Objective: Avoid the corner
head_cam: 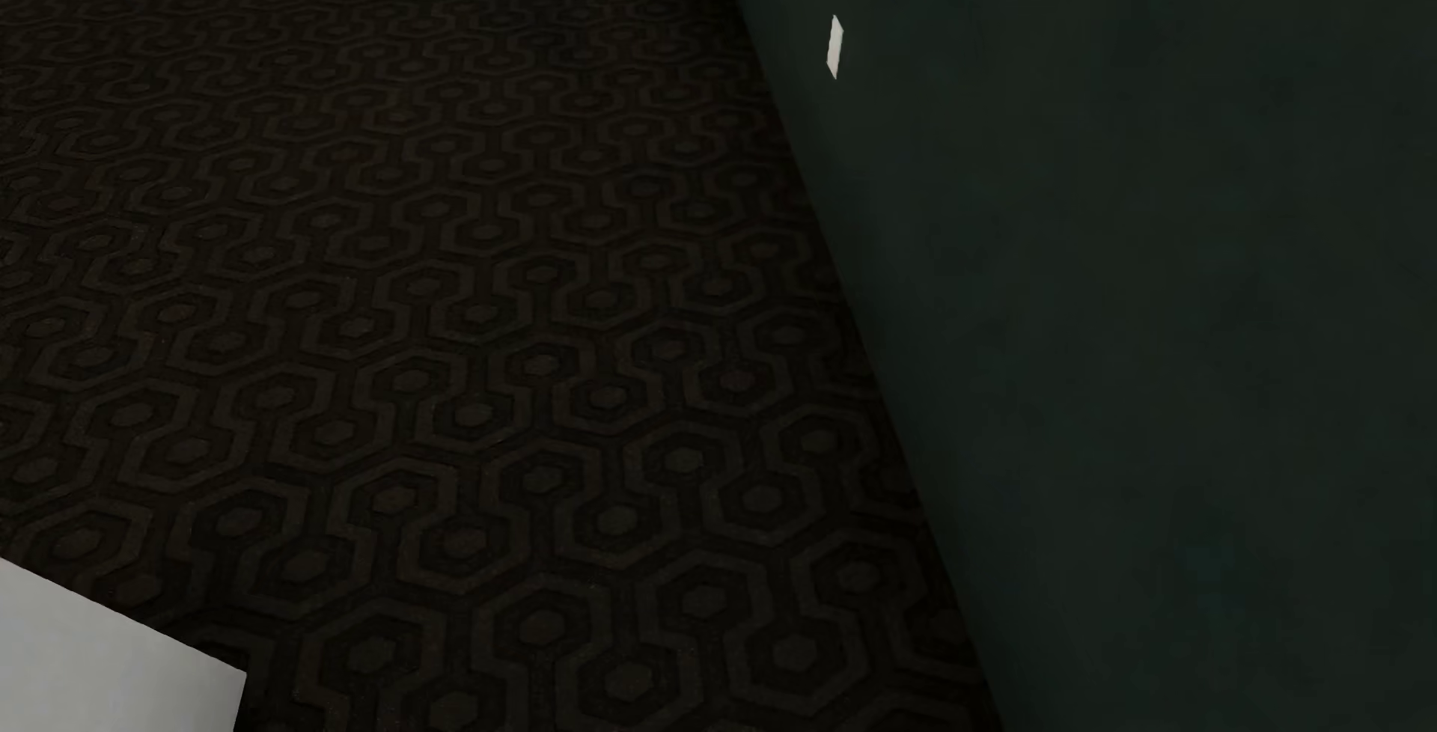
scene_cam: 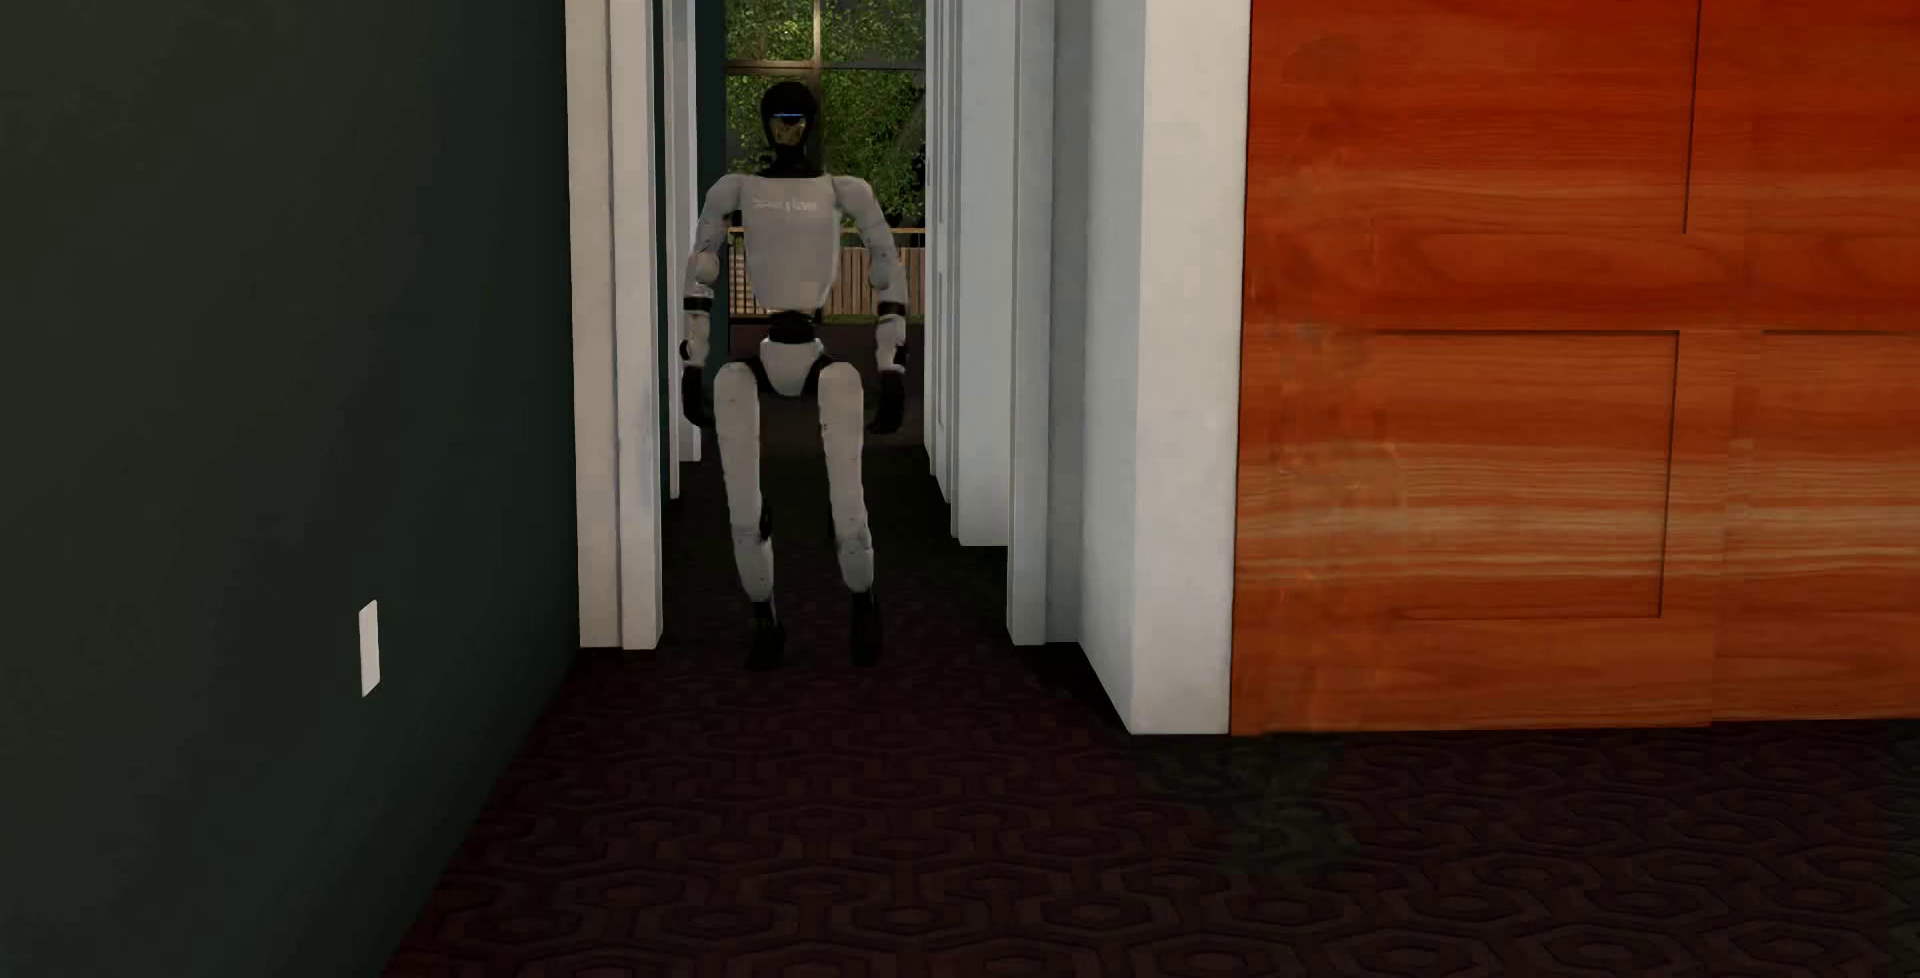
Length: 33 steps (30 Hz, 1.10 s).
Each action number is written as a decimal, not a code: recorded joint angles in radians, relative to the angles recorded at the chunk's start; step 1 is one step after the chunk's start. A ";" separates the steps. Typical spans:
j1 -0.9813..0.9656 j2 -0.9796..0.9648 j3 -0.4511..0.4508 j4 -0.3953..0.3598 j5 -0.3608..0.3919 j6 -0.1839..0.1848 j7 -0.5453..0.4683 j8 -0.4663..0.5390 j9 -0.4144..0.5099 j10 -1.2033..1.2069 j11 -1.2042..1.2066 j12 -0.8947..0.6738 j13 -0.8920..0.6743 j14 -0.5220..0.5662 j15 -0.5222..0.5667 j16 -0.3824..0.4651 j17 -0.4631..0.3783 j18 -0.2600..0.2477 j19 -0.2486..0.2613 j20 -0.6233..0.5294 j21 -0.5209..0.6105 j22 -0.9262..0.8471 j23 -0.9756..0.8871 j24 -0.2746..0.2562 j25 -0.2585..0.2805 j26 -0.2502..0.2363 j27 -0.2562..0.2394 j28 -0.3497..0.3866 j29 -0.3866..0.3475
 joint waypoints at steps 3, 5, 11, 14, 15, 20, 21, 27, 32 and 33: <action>-0.151 0.055 0.073 -0.033 -0.025 -0.035 0.000 0.000 0.017 0.245 0.002 0.023 0.007 -0.138 -0.028 -0.001 -0.015 0.000 0.000 0.019 -0.001 -0.029 -0.008 0.000 0.000 0.000 0.000 0.000 0.000; -0.223 0.082 0.115 -0.059 -0.043 -0.052 0.000 0.000 0.025 0.248 0.013 0.041 0.002 -0.108 -0.047 -0.003 -0.023 0.000 0.000 0.016 -0.007 -0.026 -0.008 0.000 0.000 0.000 0.000 0.000 0.000; -0.261 0.191 0.194 -0.090 -0.076 -0.052 0.000 0.000 0.041 -0.198 0.005 0.077 -0.056 0.096 -0.066 -0.008 -0.025 0.000 0.000 -0.062 0.000 0.076 -0.006 0.000 0.000 0.000 0.000 0.000 0.000; -0.149 0.224 0.234 -0.070 -0.079 -0.042 0.000 0.000 0.023 -0.527 0.011 0.102 -0.069 0.127 -0.051 -0.003 -0.007 0.000 0.000 -0.077 0.019 0.092 -0.038 0.000 0.000 0.000 0.000 0.000 0.000; -0.104 0.234 0.242 -0.062 -0.080 -0.037 0.000 0.000 0.010 -0.613 0.013 0.114 -0.068 0.104 -0.044 -0.003 0.001 0.000 0.000 -0.076 0.026 0.096 -0.053 0.000 0.000 0.000 0.000 0.000 0.000; -0.034 0.278 0.154 -0.111 -0.138 -0.065 0.000 0.000 -0.037 -0.588 0.097 0.121 -0.013 0.186 0.141 -0.011 0.073 0.000 0.000 -0.119 -0.015 0.181 -0.068 0.000 0.000 0.000 0.000 0.000 0.000; -0.011 0.241 0.144 -0.129 -0.153 -0.076 0.000 0.000 -0.031 -0.564 0.181 0.096 -0.002 0.152 0.213 -0.005 0.083 0.000 0.000 -0.146 -0.005 0.188 -0.050 0.000 0.000 0.000 0.000 0.000 0.000; 0.240 -0.158 0.113 -0.238 -0.228 -0.069 0.000 0.000 -0.018 -0.605 0.767 0.033 -0.022 -0.010 0.269 0.024 0.007 0.000 0.000 0.078 -0.025 -0.227 -0.089 0.000 0.000 0.000 0.000 0.000 0.000; 0.407 -0.346 0.046 -0.248 -0.194 -0.015 0.000 0.000 0.006 -0.616 0.392 -0.020 -0.055 -0.072 0.494 0.018 -0.047 0.000 0.000 0.092 -0.182 -0.386 -0.063 0.000 0.000 0.000 0.000 0.000 0.000; 0.441 -0.357 0.035 -0.240 -0.187 -0.012 0.000 0.000 0.008 -0.621 0.290 -0.015 -0.060 -0.086 0.447 0.023 -0.053 0.000 0.000 0.081 -0.170 -0.394 -0.062 0.000 0.000 0.000 0.000 0.000 0.000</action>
